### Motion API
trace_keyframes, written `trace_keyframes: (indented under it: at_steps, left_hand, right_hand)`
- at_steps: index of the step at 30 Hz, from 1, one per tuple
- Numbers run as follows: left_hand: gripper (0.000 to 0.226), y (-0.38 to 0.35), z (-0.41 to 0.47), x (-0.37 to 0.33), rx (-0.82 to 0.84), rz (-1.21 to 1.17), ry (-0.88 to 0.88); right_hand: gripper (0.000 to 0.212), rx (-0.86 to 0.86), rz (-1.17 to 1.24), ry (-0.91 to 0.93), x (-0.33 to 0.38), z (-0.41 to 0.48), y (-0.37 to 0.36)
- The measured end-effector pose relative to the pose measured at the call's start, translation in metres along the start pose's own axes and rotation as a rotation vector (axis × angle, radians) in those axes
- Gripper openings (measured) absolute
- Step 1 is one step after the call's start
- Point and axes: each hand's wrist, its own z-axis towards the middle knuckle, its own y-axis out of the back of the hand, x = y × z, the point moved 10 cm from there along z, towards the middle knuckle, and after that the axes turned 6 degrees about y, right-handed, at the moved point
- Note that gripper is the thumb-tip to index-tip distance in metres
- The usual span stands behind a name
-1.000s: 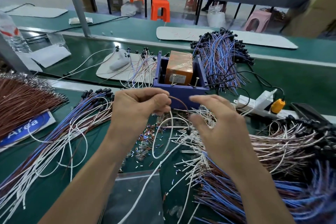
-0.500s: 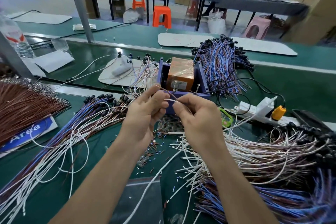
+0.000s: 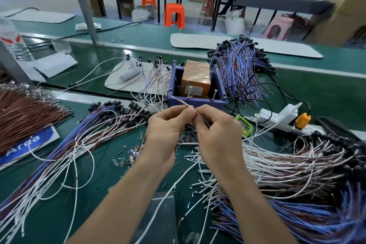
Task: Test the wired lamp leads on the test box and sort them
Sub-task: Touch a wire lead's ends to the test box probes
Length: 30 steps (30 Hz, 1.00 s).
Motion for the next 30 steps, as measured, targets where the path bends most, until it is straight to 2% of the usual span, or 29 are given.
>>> trace_keyframes:
  at_steps: [5,8,10,14,18,20,23,25,27,30]
  left_hand:
    - [0.026,0.004,-0.002,0.008,-0.107,0.067,0.001]
    - [0.024,0.013,-0.006,0.003,-0.265,0.274,-0.095]
    - [0.028,0.012,-0.008,0.0,-0.298,0.364,-0.128]
    - [0.028,0.014,-0.004,-0.001,-0.28,0.237,-0.08]
    - [0.024,0.012,0.001,0.0,-0.257,0.196,-0.036]
    - [0.018,0.014,0.003,-0.002,-0.275,0.196,-0.061]
    - [0.014,0.024,0.011,-0.009,-0.299,0.218,-0.094]
    - [0.018,0.03,0.02,-0.014,-0.29,0.345,-0.098]
    - [0.021,0.036,0.028,-0.023,-0.316,0.567,-0.145]
    - [0.024,0.037,0.035,-0.036,-0.377,0.833,-0.227]
  right_hand:
    - [0.016,-0.063,-0.179,0.088,0.007,-0.004,0.004]
    - [0.01,-0.168,-0.318,0.172,0.016,-0.01,0.01]
    - [0.007,-0.196,-0.386,0.216,0.022,-0.012,0.009]
    - [0.018,-0.146,-0.356,0.248,0.018,-0.012,0.004]
    - [0.022,-0.05,-0.063,0.056,-0.006,-0.01,0.001]
    - [0.018,-0.14,0.027,-0.061,-0.023,-0.008,0.014]
    - [0.023,-0.266,-0.031,-0.141,-0.041,0.001,0.045]
    - [0.024,-0.29,-0.102,-0.14,-0.047,0.011,0.063]
    - [0.019,-0.285,-0.143,-0.123,-0.051,0.022,0.077]
    - [0.012,-0.204,-0.15,-0.102,-0.057,0.037,0.081]
